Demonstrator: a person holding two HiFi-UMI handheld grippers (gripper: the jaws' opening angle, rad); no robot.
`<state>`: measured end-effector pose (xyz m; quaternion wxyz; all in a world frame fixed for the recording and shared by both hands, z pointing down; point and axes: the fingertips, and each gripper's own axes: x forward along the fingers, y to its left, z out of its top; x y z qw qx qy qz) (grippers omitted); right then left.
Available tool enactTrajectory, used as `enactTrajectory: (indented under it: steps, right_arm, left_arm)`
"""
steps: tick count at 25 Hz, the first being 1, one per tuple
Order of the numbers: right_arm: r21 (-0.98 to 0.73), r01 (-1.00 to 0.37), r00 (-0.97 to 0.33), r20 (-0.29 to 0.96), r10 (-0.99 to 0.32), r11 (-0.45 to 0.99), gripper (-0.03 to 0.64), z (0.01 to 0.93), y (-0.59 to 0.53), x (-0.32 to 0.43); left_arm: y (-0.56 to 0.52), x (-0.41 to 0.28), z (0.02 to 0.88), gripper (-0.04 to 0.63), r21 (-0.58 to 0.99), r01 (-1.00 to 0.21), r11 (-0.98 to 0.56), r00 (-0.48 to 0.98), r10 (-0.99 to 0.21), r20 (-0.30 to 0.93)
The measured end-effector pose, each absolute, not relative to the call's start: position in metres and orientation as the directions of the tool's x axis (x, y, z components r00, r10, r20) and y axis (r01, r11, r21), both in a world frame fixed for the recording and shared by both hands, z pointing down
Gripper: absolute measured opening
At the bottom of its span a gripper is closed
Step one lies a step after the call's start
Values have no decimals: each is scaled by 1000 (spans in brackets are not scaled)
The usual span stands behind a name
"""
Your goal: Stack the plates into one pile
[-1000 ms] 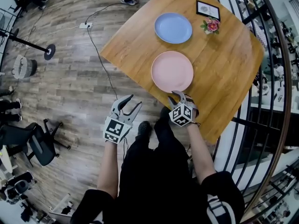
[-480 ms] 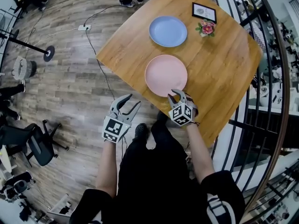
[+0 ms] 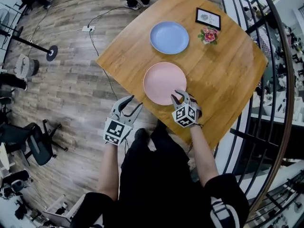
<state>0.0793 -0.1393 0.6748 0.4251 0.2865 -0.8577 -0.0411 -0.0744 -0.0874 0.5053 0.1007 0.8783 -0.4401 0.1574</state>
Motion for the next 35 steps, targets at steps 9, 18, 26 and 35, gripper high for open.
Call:
enactTrajectory:
  steps: [9, 18, 26, 35]
  right_arm:
    - [329, -445, -484, 695, -533, 833, 107, 676, -169, 90]
    - [369, -459, -460, 680, -572, 808, 107, 665, -211, 99]
    - [380, -503, -416, 681, -603, 776, 107, 664, -242, 85]
    - [371, -547, -375, 692, -616, 750, 106, 668, -287, 57]
  left_arm:
    - [-100, -62, 508, 190, 24, -816, -578, 543, -751, 375]
    - [-133, -62, 512, 190, 18, -806, -592, 558, -749, 358]
    - [-174, -70, 527, 189, 60, -757, -650, 626, -697, 350]
    - [-233, -89, 529, 190, 65, -700, -711, 680, -637, 362]
